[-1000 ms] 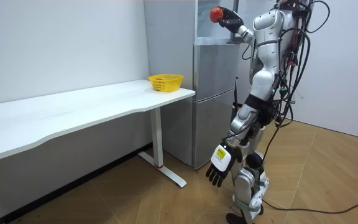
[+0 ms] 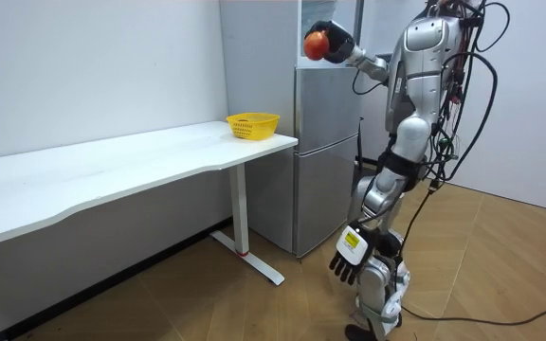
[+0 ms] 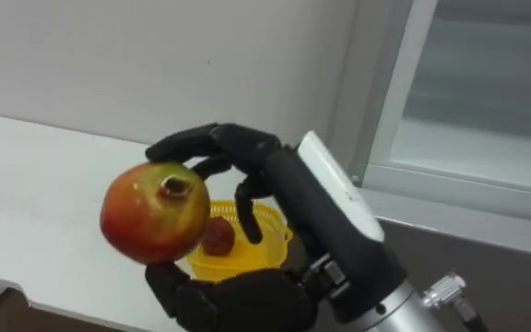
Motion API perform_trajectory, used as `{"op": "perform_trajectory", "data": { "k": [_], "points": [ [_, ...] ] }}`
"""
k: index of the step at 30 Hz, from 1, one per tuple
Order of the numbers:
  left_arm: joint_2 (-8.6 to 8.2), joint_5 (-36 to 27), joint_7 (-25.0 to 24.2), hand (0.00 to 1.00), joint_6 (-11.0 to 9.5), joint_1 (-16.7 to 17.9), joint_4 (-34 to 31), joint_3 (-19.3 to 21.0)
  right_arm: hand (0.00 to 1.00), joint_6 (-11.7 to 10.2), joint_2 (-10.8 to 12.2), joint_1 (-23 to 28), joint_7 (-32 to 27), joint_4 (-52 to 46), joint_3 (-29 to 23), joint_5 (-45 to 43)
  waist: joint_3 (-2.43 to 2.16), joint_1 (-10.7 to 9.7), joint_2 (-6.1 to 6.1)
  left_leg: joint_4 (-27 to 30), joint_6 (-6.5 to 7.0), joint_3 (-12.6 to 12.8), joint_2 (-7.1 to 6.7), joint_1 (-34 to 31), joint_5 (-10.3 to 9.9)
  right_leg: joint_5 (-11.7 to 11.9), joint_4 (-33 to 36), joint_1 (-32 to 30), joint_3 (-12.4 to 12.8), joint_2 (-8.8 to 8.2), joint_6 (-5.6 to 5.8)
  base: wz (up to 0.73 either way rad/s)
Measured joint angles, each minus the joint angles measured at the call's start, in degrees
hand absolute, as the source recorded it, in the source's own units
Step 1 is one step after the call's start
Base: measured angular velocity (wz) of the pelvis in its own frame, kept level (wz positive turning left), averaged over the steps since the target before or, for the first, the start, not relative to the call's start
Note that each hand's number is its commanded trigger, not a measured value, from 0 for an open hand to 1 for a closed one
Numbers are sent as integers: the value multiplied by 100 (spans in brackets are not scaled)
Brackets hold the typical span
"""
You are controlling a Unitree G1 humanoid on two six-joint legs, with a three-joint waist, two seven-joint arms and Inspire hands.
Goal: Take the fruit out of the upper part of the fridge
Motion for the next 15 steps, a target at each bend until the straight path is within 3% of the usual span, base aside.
{"op": "perform_trajectory", "data": {
  "k": [3,10,15],
  "points": [
    [35,1,-97,0,-1,-90,-4,0,100,8,140,-18,31,88,164,-372,15,79,-30,12,0,-56,-8,-40,0,-3,-15,-9,-45,-8,3,9],
    [159,4,-181,0,-2,-190,2,-3,100,21,126,-206,137,398,540,-715,-9,167,-137,11,1,-136,-24,-121,1,5,-101,6,-188,-30,11,11],
    [265,24,-185,0,24,-211,17,-1,100,189,108,-376,132,894,672,-806,18,302,-183,9,1,-145,-37,-141,0,-8,-103,-4,-199,-41,29,3]
  ]
}}
